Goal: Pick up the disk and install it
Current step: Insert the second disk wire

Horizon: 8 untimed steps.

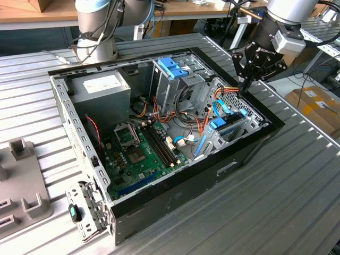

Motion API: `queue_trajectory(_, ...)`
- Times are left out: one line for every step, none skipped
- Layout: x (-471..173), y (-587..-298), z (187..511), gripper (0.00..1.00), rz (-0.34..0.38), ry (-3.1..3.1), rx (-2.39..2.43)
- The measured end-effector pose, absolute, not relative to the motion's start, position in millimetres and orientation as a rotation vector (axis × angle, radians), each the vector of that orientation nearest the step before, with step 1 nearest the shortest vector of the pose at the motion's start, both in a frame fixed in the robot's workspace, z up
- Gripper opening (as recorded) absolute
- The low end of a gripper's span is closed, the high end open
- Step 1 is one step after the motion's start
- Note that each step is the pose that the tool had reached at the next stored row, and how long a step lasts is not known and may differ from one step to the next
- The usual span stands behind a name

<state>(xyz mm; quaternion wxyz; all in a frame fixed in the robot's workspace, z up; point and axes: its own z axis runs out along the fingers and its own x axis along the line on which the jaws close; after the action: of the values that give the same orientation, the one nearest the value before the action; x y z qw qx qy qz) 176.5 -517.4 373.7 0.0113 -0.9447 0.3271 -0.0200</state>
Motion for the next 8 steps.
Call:
queue_trajectory(176.2,-517.4,373.7,0.16,-0.062,1.020,-2.947)
queue_trajectory(175.9,-517.4,373.7,0.16,-0.062,1.020,-2.947)
queue_trajectory(175.6,-517.4,373.7,0.16,-0.062,1.020,-2.947)
queue_trajectory(175.4,-517.4,373.6,0.16,-0.062,1.020,-2.947)
queue_trajectory(175.2,-517.4,373.7,0.16,-0.062,1.020,-2.947)
queue_trajectory(175.0,-517.4,373.7,0.16,-0.062,1.020,-2.947)
queue_trajectory(174.7,-517.4,373.7,0.16,-0.062,1.020,-2.947)
queue_trajectory(174.6,-517.4,373.7,0.16,-0.062,1.020,-2.947)
